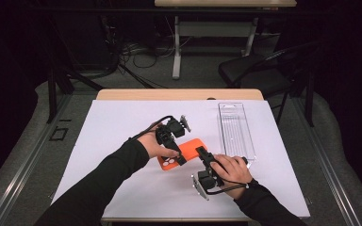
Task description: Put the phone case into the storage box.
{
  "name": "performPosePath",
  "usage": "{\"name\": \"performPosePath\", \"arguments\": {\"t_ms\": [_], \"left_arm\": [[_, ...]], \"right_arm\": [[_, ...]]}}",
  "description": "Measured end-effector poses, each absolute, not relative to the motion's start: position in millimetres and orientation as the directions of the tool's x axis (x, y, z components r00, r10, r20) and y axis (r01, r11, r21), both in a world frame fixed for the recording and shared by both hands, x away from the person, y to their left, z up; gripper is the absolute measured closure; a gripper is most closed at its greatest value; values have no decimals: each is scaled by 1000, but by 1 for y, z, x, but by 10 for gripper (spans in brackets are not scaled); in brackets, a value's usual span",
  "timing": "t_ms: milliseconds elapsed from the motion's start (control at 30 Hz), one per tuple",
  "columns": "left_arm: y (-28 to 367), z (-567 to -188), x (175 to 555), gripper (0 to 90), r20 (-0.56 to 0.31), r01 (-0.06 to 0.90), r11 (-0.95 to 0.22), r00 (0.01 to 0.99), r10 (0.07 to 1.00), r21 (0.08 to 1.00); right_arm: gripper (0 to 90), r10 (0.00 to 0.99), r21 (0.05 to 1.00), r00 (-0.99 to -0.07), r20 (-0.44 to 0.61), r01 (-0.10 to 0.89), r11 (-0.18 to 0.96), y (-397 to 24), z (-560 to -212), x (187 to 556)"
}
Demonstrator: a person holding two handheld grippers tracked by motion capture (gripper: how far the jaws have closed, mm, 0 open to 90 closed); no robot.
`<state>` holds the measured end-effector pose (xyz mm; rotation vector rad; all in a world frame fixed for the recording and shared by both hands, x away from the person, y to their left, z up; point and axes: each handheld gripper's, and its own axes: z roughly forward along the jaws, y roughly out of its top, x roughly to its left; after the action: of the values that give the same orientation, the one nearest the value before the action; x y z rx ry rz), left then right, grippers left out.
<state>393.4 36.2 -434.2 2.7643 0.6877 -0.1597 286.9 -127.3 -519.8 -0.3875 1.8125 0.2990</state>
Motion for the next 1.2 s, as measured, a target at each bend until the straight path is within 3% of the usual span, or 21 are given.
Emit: {"name": "performPosePath", "arguments": {"t_ms": [600,933,1200], "left_arm": [[76,-417,391,90,-153,515,-803,857,493,299],[89,-414,389,117,-158,520,-782,853,498,343],[99,-407,386,133,-154,521,-765,851,503,379]], "right_arm": [[804,-53,64,-304,-951,-363,930,-133,-512,296],[804,59,192,-378,-924,-325,926,-136,-508,300],[804,87,223,-409,-908,-299,928,-138,-505,301]]}}
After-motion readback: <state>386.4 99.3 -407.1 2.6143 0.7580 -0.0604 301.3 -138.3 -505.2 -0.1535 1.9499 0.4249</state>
